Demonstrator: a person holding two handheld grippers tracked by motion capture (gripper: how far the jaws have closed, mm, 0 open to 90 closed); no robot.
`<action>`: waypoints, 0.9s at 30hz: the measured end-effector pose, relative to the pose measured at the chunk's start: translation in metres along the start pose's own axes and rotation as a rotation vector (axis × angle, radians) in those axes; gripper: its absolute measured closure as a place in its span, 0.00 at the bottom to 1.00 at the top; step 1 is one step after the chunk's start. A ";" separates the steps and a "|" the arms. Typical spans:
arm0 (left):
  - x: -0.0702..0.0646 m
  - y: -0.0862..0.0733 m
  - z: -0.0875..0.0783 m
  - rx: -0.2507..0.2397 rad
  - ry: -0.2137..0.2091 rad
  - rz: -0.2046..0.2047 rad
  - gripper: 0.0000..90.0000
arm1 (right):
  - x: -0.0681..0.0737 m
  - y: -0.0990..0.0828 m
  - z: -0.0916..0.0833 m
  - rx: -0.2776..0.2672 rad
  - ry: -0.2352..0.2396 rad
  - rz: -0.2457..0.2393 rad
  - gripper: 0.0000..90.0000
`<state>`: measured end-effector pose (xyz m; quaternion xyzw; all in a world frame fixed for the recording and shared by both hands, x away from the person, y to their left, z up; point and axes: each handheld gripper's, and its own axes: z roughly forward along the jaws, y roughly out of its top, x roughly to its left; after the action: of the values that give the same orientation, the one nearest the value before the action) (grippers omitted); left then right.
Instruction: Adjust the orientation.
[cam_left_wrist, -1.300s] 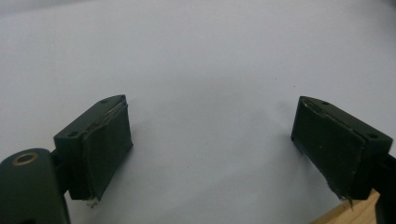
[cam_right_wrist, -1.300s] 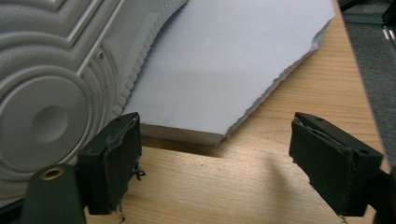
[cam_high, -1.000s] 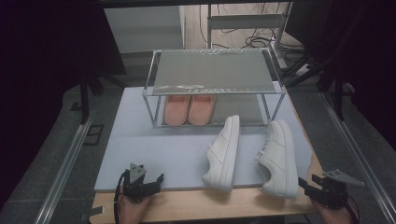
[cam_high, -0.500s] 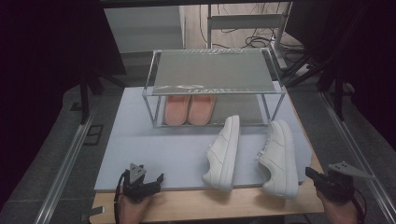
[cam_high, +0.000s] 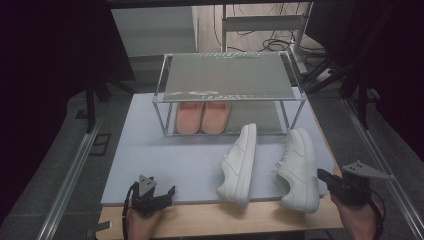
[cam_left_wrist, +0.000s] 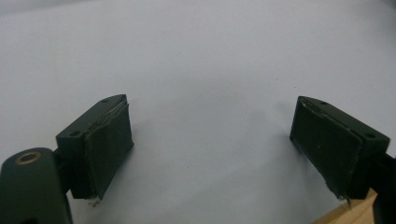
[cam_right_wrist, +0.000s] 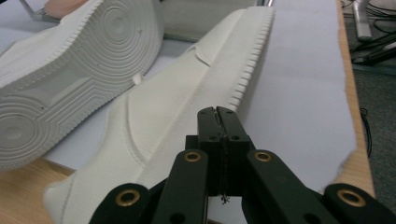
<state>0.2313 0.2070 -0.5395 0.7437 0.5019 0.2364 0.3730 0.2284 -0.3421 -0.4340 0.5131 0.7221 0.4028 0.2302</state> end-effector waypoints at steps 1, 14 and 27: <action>0.000 0.000 0.000 0.000 0.000 0.000 0.14 | 0.001 0.001 0.002 0.004 0.002 -0.004 0.99; 0.000 0.000 0.000 0.000 0.002 -0.002 0.14 | 0.002 -0.001 0.010 0.023 -0.006 -0.023 0.99; 0.000 0.000 0.000 0.000 0.001 -0.003 0.14 | -0.016 -0.012 0.001 -0.005 -0.033 0.051 0.99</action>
<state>0.2310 0.2068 -0.5395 0.7427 0.5033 0.2363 0.3732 0.2286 -0.3587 -0.4461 0.5374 0.7038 0.4018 0.2333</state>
